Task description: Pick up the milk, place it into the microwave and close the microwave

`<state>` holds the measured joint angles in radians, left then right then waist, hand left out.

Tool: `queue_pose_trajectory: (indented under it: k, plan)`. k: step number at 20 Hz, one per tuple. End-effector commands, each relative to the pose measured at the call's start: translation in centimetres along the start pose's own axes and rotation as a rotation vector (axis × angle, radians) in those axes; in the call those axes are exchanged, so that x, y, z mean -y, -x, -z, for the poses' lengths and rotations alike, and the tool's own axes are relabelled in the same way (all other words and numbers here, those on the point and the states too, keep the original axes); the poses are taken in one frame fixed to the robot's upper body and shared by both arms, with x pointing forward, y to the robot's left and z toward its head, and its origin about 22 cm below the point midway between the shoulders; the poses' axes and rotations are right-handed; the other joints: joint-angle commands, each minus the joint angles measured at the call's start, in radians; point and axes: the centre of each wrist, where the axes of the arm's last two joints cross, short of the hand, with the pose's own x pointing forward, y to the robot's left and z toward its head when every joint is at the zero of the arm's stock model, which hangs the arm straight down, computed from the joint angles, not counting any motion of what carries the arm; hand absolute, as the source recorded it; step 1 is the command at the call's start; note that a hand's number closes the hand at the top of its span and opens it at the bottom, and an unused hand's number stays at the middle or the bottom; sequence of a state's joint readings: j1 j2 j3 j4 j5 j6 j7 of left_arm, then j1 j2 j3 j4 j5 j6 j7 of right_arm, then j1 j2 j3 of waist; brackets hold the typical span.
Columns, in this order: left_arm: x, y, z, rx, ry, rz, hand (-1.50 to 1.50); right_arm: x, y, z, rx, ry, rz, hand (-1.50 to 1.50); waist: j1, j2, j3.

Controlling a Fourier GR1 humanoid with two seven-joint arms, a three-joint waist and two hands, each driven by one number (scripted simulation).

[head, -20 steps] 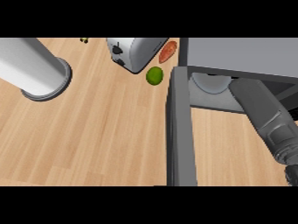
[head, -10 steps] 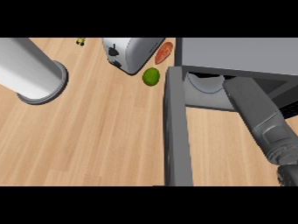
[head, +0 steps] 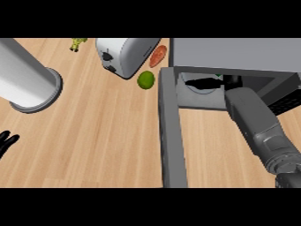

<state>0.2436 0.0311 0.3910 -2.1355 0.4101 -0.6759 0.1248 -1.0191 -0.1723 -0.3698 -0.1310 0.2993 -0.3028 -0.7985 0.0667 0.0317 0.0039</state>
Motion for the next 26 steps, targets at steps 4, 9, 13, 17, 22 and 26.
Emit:
queue_pose_trajectory:
  k: [4,9,13,17,22,26]
  plan:
    - [2.1,0.6,1.5,-0.020,0.066,-0.042,1.50,0.2,2.2,-2.6,-0.041,-0.074,0.244,-1.50,-0.039,-0.020,-0.002]
    - [3.3,0.0,3.0,-0.066,0.082,-0.067,1.50,-3.1,4.4,-7.6,-0.062,-0.098,0.366,-1.50,-0.066,-0.032,-0.003]
    - [5.2,1.7,3.8,-0.076,0.107,-0.084,1.50,0.9,6.0,-8.6,-0.068,-0.107,0.361,-1.50,-0.073,-0.035,-0.004]
    - [6.5,1.6,4.0,-0.092,0.153,-0.090,1.50,-1.1,6.8,-12.0,-0.071,-0.090,0.347,-1.50,-0.078,-0.037,-0.005]
    - [9.0,2.0,5.1,-0.101,0.213,-0.029,1.50,1.0,7.7,-14.5,-0.090,-0.116,0.351,-1.50,-0.103,-0.046,-0.006]
    - [10.2,3.2,7.4,-0.100,0.239,-0.009,1.50,3.0,8.7,-18.7,-0.108,-0.071,0.357,-1.50,-0.114,-0.045,-0.007]
